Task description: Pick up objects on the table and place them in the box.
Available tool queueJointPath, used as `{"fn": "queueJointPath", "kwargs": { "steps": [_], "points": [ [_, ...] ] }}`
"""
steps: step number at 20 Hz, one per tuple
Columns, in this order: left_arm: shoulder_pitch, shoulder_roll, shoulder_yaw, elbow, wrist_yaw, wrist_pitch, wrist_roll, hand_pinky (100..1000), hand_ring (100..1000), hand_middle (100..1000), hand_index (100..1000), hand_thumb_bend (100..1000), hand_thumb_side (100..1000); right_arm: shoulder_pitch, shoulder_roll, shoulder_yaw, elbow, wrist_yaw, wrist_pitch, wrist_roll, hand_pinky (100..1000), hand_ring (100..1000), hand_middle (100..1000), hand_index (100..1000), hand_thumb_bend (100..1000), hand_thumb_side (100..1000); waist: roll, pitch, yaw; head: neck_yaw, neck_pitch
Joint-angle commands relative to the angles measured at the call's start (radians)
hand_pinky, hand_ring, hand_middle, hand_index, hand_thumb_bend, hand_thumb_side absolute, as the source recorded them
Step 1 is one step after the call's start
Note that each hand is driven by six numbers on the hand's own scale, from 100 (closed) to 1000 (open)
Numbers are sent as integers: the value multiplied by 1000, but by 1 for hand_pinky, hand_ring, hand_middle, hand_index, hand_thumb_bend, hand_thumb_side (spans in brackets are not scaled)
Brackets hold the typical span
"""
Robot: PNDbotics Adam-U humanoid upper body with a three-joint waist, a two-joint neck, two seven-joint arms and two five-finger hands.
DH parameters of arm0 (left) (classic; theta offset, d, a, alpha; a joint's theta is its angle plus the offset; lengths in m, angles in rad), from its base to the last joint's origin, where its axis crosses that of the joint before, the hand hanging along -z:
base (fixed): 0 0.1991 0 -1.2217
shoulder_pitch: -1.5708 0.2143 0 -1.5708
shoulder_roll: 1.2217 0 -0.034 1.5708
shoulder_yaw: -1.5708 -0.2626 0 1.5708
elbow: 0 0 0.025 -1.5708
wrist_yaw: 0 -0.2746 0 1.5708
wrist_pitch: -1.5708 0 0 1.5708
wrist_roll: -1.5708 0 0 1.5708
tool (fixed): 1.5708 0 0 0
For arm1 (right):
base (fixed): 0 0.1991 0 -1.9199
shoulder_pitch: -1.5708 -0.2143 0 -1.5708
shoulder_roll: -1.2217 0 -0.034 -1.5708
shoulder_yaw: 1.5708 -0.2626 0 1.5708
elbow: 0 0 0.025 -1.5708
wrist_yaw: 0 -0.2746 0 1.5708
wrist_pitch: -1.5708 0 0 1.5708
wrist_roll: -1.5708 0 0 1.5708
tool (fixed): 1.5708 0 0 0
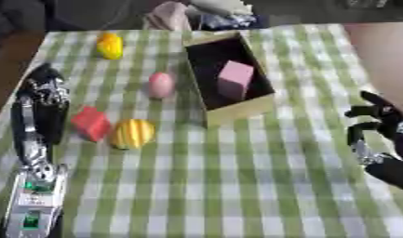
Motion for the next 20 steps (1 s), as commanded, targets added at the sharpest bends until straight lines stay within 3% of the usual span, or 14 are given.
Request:
{"fn": "queueJointPath", "kwargs": {
  "steps": [1,11,15,20],
  "points": [
    [10,42,14,-26,2,5,0,711,616,676,859,100,765,-7,-15,-9,-10,4,-1,-3,743,902,718,991,100,470,2,-14,-1,-1,-4],
    [116,182,50,-28,28,-85,19,716,617,677,864,100,659,-3,-24,-14,-9,10,0,-6,743,901,714,991,100,470,23,-22,-7,-6,-3],
    [191,298,66,-28,1,-133,-19,726,629,688,871,100,572,-2,-29,-15,-9,11,1,-7,744,900,712,991,100,470,28,-23,-8,-6,-5],
    [256,470,77,-28,-65,-165,-103,751,672,714,877,100,384,0,-34,-14,-8,11,0,-4,744,900,710,991,100,470,35,-25,-9,-5,-1]
  ]
}}
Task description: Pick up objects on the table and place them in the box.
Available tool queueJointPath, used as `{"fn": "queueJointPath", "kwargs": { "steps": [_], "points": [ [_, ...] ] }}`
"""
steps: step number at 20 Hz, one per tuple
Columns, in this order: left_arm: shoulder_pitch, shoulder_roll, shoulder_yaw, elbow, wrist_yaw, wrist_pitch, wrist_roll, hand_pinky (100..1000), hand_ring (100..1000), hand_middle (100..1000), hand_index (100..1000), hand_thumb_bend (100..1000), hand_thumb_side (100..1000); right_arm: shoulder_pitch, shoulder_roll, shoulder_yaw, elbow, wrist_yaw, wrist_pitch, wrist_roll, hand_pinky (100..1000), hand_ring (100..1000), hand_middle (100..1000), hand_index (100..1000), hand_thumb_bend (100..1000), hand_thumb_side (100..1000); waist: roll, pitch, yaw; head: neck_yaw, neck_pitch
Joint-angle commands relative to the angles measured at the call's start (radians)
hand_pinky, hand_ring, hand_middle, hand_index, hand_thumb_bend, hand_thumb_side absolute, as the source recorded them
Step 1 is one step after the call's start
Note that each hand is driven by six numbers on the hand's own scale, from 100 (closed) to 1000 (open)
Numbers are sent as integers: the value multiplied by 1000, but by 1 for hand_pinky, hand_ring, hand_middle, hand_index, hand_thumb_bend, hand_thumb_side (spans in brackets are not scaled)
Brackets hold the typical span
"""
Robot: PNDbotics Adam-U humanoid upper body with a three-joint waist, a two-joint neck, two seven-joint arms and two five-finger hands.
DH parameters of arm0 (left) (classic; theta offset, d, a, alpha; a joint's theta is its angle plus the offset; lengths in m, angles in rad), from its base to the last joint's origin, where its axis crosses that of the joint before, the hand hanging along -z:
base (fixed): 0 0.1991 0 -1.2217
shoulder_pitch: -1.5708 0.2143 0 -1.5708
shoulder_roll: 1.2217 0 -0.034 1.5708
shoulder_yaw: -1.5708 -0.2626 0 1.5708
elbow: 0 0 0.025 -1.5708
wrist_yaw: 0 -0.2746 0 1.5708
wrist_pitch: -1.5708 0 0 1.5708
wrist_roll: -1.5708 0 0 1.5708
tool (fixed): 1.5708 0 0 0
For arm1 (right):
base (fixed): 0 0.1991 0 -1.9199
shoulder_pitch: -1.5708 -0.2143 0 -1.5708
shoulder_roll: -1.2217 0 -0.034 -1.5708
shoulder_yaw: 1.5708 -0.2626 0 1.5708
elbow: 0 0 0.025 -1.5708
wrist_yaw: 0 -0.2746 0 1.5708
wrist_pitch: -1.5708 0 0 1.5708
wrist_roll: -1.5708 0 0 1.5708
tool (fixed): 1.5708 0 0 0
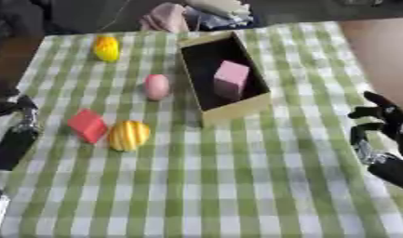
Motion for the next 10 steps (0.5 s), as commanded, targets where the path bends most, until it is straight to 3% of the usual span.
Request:
{"fn": "queueJointPath", "kwargs": {
  "steps": [1,3,4,10],
  "points": [
    [22,133,17,-20,-45,-9,-53,756,680,720,881,100,354,-6,-22,-5,-11,5,-2,-1,744,899,709,991,100,470,12,-24,-1,0,-1],
    [34,199,6,-20,-78,-6,-97,763,694,725,884,100,319,-5,-25,-5,-10,5,-3,0,744,899,708,991,100,464,14,-25,-2,0,1],
    [38,230,-1,-20,-92,-1,-121,767,702,735,885,100,241,-4,-26,-4,-9,5,-3,1,744,899,708,991,100,470,15,-25,-3,0,2],
    [31,405,-62,-20,-134,54,-287,779,735,753,888,100,231,-2,-30,-2,-7,3,-5,4,744,898,705,990,100,467,20,-28,-6,3,3]
  ]
}}
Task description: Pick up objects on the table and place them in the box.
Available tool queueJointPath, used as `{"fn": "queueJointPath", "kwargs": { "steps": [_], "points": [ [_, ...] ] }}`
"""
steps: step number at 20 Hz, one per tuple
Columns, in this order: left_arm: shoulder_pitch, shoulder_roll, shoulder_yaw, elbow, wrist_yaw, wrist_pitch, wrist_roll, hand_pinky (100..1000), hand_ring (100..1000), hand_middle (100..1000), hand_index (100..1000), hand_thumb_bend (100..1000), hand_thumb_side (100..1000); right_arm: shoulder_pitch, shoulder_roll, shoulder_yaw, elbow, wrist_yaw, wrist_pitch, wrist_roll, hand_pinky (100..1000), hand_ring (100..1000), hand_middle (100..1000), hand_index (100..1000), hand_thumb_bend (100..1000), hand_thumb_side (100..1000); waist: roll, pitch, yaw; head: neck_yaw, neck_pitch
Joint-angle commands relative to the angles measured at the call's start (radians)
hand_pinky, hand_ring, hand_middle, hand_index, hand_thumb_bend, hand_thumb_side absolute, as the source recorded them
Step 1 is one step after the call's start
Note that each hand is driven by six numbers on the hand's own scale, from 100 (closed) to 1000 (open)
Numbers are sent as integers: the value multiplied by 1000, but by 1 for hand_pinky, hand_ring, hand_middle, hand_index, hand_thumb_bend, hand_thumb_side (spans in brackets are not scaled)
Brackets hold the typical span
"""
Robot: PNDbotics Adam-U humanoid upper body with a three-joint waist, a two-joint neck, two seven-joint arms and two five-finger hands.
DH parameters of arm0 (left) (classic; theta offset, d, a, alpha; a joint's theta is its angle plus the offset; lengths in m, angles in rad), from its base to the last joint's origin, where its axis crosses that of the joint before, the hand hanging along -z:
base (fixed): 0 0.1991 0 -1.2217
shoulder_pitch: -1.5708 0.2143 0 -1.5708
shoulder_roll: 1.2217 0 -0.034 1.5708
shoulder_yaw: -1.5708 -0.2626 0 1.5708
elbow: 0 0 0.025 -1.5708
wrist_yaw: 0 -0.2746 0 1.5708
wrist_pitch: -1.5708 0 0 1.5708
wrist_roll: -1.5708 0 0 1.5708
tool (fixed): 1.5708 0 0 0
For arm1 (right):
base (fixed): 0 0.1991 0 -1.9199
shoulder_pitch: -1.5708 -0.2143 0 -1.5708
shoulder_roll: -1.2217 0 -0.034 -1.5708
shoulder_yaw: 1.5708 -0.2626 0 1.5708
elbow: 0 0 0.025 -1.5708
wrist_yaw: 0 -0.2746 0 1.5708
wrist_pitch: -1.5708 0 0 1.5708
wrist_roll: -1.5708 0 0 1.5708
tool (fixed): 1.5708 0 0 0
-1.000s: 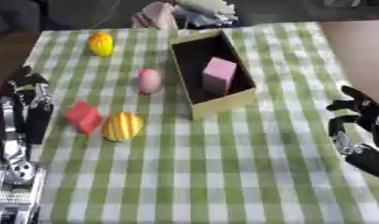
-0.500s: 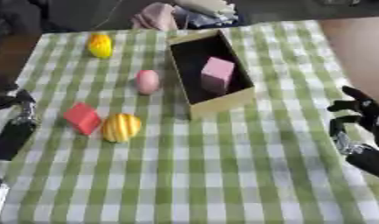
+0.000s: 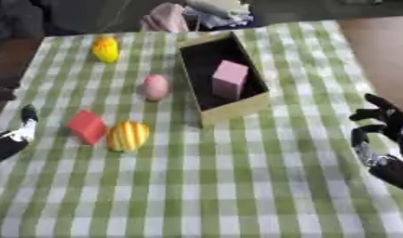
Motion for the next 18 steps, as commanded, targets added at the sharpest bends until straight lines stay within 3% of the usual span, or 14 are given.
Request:
{"fn": "queueJointPath", "kwargs": {
  "steps": [1,2,3,4,7,13,18],
  "points": [
    [-14,119,-28,-17,-23,37,-96,781,738,757,891,100,233,-7,-24,-1,-9,3,-3,2,744,898,705,989,100,470,13,-28,-2,4,3],
    [-23,141,-42,-17,-32,53,-131,784,746,764,893,153,239,-7,-24,0,-9,2,-3,2,743,897,704,989,100,470,13,-29,-4,5,2],
    [-35,161,-58,-17,-43,67,-167,786,749,766,893,232,173,-7,-24,1,-8,2,-4,3,744,897,704,989,100,470,13,-29,-6,6,2],
    [-48,176,-72,-16,-53,78,-199,787,753,768,895,183,248,-8,-24,2,-8,1,-4,3,743,896,703,989,100,470,13,-29,-8,7,2],
    [-104,208,-116,9,-89,89,-274,793,764,777,896,232,257,-10,-24,2,-9,-1,-5,-2,741,892,698,987,100,470,12,-29,-14,11,1],
    [-185,235,-190,68,-143,41,-351,804,790,798,908,334,269,-11,-21,7,-7,-8,-6,-6,737,889,694,987,100,470,11,-28,-22,16,0],
    [-239,250,-230,129,-206,-3,-394,816,818,825,929,537,303,-11,-20,9,-6,-14,-7,-2,736,889,693,987,100,470,11,-29,-27,18,-1]
  ]
}}
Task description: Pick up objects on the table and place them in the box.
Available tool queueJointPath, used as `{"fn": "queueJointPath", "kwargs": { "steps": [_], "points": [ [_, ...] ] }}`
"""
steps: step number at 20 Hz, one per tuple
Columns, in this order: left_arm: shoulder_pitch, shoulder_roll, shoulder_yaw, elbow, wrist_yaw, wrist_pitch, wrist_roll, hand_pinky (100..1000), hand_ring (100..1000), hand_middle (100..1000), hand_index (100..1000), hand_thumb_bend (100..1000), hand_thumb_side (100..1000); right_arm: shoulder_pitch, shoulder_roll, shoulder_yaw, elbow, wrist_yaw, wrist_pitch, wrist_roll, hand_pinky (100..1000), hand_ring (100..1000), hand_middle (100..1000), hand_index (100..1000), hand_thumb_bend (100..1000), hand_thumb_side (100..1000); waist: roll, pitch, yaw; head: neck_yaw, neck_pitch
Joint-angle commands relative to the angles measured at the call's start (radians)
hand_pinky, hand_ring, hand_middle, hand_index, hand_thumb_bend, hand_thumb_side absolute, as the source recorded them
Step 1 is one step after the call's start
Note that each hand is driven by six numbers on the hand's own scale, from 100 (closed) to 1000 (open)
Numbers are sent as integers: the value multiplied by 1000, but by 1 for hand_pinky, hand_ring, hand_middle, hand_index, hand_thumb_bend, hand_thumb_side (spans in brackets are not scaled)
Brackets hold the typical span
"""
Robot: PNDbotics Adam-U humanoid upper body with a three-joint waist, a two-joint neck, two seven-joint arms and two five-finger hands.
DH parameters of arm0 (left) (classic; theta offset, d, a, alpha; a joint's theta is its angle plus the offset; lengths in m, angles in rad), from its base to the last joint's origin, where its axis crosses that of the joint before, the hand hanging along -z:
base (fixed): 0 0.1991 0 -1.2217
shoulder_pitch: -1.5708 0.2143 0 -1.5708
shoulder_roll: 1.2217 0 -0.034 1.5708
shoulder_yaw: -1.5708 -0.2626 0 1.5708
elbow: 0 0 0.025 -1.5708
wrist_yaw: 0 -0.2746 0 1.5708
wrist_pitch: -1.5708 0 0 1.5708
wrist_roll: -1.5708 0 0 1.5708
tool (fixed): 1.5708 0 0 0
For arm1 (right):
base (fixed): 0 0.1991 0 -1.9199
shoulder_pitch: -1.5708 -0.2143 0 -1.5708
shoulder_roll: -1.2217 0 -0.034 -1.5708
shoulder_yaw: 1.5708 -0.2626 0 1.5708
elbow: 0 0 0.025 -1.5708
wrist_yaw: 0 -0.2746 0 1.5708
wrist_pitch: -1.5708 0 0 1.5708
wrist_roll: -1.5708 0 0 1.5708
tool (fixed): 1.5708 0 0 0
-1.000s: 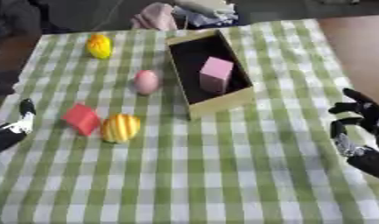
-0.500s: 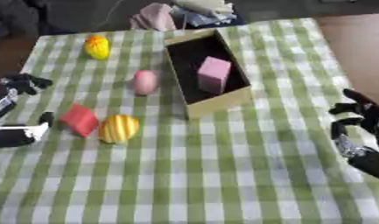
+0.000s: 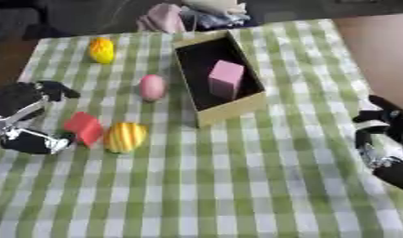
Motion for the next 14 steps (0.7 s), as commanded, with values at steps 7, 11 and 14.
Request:
{"fn": "queueJointPath", "kwargs": {
  "steps": [7,11,14],
  "points": [
    [-80,51,-38,107,-120,-67,-31,817,818,811,914,564,319,-11,-13,1,-6,-13,-3,5,737,889,693,987,100,470,10,-29,-6,6,-2],
    [-123,46,-52,166,-142,-82,-20,814,813,791,896,548,317,-11,-12,4,-5,-14,-4,8,737,889,693,987,100,470,9,-30,-8,8,2],
    [-158,41,-66,211,-154,-99,-24,814,809,776,879,536,314,-12,-11,6,-4,-16,-5,11,737,889,693,987,100,470,8,-29,-10,10,1]
  ]
}}
